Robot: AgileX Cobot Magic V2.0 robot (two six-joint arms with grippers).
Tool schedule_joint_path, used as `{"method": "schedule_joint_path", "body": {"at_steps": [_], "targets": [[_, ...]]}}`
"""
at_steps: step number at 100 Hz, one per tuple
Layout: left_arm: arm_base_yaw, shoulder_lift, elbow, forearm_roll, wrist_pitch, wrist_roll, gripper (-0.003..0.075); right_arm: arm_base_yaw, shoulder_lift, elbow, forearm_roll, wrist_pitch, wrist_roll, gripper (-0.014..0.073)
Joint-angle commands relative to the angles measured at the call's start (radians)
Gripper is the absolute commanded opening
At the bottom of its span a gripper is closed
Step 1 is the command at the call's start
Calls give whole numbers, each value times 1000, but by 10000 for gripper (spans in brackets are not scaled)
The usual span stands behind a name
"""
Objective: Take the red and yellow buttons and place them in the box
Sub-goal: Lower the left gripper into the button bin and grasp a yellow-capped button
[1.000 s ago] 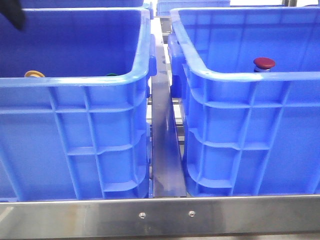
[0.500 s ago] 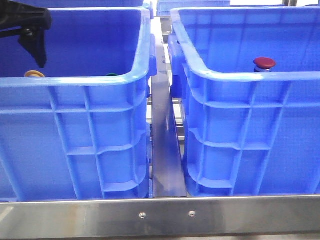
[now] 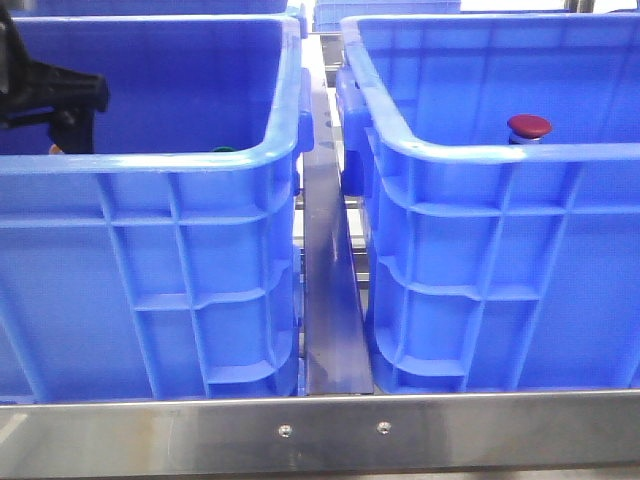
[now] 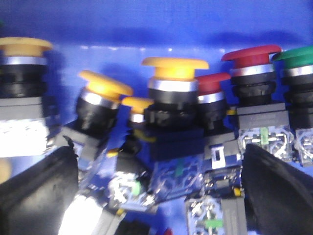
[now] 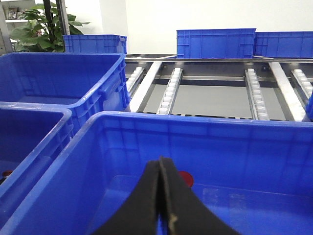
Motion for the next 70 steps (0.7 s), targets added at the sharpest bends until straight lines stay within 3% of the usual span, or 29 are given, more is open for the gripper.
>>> {"method": "schedule_joint_path", "body": {"at_steps": [1,70], "targets": [[1,-25,-33,10,-65,-12,618,-6,1,-23,5,-39,-1,-67],[1,18,-33,10,-80,-10,610,-6,1,-23,5,-40,-1,-67]]}}
